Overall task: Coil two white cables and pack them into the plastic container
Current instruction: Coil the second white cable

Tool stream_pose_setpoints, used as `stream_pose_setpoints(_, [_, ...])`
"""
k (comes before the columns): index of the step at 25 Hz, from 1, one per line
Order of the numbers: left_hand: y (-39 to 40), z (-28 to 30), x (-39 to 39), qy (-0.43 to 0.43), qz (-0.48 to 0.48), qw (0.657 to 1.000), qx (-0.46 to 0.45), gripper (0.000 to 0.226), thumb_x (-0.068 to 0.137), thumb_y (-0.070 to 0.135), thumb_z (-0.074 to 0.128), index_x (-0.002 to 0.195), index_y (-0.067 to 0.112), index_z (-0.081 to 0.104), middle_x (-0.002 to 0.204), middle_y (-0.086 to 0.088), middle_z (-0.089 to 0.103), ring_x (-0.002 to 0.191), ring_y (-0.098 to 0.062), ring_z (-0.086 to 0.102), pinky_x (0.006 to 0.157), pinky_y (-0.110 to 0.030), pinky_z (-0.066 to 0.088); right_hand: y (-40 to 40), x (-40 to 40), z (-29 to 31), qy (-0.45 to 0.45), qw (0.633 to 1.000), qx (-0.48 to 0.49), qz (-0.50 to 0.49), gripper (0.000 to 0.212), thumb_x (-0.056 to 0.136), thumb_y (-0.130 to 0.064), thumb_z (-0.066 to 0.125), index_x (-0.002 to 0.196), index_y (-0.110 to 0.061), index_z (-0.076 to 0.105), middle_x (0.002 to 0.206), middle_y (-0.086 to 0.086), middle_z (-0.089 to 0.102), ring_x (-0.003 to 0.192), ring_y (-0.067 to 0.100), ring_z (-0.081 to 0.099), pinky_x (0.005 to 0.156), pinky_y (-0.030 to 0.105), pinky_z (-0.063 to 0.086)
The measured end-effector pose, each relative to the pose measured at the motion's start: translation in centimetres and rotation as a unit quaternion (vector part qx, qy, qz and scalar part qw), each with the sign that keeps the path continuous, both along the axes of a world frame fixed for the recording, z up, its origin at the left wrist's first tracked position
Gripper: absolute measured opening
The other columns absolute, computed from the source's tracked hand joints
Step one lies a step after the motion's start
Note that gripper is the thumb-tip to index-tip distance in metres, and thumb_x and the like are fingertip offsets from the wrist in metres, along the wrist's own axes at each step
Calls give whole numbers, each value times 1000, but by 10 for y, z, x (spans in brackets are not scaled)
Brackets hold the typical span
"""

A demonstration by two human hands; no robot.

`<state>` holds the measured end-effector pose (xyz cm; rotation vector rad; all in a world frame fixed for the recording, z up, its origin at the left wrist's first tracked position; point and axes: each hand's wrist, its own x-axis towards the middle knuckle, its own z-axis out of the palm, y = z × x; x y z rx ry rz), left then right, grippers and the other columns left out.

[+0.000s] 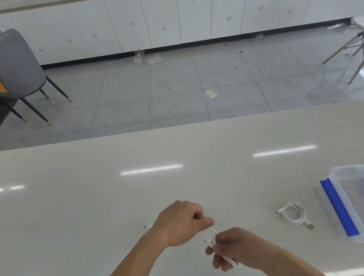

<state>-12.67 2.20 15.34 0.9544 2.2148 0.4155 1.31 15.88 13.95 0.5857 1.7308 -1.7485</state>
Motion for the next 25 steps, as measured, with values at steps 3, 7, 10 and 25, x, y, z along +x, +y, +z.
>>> stream_pose_setpoints(3, [1, 7, 7, 8, 12, 999, 40, 36, 96, 46, 53, 76, 17, 62, 62, 7, 56, 52, -8, 44, 55, -27, 36, -4, -3, -9, 9, 994, 41, -101, 23, 99, -8, 48, 95, -4, 70, 78, 4, 73, 62, 14, 60, 65, 18, 49])
stream_pose_setpoints(7, [-3, 5, 26, -28, 40, 994, 96, 30, 101, 36, 48, 84, 17, 63, 60, 11, 56, 51, -6, 44, 54, -27, 35, 5, -9, -12, 54, 942, -115, -310, 25, 101, 0, 46, 106, 11, 68, 93, 16, 72, 76, 21, 67, 82, 30, 53])
stream_pose_setpoints(10, [-6, -2, 40, -91, 79, 984, 128, 26, 102, 32, 45, 85, 23, 63, 50, 23, 53, 46, -4, 43, 51, -22, 32, 13, -14, -11, 37, 892, -234, -386, 29, 97, 2, 44, 115, 10, 65, 97, 20, 74, 84, 27, 71, 88, 38, 53])
stream_pose_setpoints(25, [-37, -36, 55, -83, -6, 991, 107, 24, 105, 38, 39, 90, 26, 54, 65, 21, 59, 56, 1, 50, 55, -13, 35, 31, -13, 16, 60, 937, -283, -196, 29, 95, -7, 50, 110, 10, 68, 74, 11, 61, 67, 24, 55, 71, 33, 55])
